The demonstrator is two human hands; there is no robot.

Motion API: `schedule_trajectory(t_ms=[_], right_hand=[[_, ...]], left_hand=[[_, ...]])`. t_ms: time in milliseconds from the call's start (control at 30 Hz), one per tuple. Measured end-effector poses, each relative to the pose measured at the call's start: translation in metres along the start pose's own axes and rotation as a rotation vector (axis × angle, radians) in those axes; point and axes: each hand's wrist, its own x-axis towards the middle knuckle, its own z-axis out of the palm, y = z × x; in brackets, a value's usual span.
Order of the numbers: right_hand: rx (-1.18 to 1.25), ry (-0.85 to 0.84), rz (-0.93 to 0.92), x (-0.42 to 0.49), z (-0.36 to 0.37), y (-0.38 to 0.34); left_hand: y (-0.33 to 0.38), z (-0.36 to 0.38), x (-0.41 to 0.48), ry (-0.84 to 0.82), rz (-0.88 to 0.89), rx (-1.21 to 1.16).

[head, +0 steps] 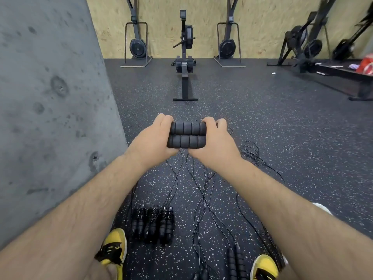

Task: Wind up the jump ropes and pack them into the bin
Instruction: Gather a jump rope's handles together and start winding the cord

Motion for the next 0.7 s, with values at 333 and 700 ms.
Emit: schedule_trajectory(t_ms=[333,700], right_hand=[[0.013,0.029,-0.110,-0.0006,0.0073,-0.0024],[-0.130,0.082,-0.162,0.0031,0.0001,-0.0020]], left_hand=[[-0.0047,-0.0015,-0.0028,0.119,0.100,0.183],[-0.0096,0.0024,0.0059,0.155,0.346,0.321]])
